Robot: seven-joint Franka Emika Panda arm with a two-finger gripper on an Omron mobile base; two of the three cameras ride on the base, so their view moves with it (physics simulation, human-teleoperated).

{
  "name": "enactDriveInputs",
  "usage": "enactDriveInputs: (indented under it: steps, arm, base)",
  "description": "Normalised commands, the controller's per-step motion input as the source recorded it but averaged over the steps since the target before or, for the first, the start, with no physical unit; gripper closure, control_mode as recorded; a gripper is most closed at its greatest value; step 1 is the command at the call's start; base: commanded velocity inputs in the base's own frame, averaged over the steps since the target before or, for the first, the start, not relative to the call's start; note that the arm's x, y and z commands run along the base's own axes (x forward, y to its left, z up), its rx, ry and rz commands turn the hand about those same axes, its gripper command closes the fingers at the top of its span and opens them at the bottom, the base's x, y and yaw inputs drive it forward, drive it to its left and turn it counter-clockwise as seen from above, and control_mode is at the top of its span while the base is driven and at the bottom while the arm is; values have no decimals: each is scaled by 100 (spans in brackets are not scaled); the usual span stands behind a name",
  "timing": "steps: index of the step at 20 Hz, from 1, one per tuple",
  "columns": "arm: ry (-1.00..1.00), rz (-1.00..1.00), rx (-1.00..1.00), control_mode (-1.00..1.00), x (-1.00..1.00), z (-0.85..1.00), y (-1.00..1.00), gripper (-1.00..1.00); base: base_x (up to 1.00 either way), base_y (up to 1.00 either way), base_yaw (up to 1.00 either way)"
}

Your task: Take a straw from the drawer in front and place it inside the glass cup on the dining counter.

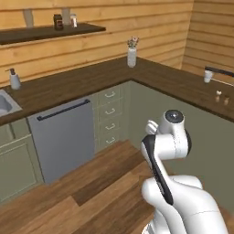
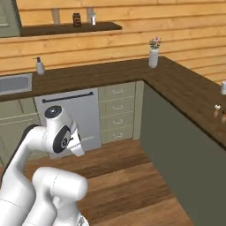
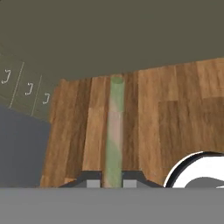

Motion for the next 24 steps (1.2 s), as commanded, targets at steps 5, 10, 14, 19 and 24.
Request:
enactDriveInputs:
  steps: [5,10,14,19,24]
  arm:
    - [0,0,0,100,0,0,0,100]
    - [0,0,0,100,0,0,0,100]
    - [0,0,0,100,0,0,0,100]
    - [0,0,0,100,0,0,0,100]
    - [0,0,0,100,0,0,0,100]
  base:
    - [-59,-87,-38]
    - [-57,-86,-35]
    - [-57,-87,-33]
    - [-34,-87,-31]
    - [0,-92,-28]
